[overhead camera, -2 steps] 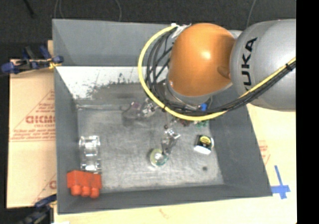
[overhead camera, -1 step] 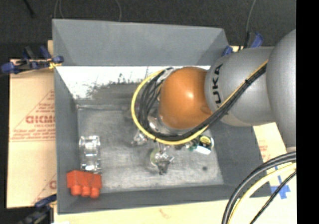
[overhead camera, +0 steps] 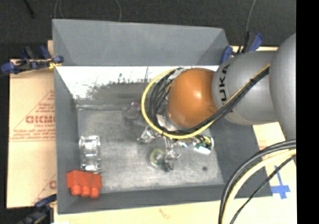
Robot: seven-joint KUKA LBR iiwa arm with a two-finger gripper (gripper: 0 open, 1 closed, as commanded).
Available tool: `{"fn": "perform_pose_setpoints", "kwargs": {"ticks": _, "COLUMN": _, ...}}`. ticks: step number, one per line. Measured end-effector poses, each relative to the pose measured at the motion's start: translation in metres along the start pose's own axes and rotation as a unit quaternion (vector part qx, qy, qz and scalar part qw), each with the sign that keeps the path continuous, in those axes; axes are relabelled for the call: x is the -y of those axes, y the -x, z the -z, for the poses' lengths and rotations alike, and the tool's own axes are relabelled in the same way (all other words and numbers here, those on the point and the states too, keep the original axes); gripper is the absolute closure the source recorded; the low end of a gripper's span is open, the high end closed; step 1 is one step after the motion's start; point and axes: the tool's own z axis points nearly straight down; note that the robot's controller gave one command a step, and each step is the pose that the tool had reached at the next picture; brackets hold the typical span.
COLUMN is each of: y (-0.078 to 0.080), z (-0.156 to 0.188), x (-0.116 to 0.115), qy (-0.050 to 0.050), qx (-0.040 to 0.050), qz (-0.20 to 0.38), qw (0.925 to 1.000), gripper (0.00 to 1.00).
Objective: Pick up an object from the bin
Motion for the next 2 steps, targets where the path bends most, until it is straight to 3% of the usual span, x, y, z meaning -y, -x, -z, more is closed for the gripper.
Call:
{"fn": "perform_pose_setpoints", "kwargs": {"ticks": 1, "y": 0.003, "z": 0.004, "x": 0.001, "qy": -0.003, "qx": 0.0031, "qz": 0.001, "qw": 1.0, "gripper": 1.0}}
{"fn": "perform_pose_setpoints", "kwargs": {"ticks": 2, "y": 0.017, "z": 0.225, "x": 0.009, "qy": -0.003, "qx": 0.0005, "qz": 0.048, "qw": 0.9988, "gripper": 1.0}}
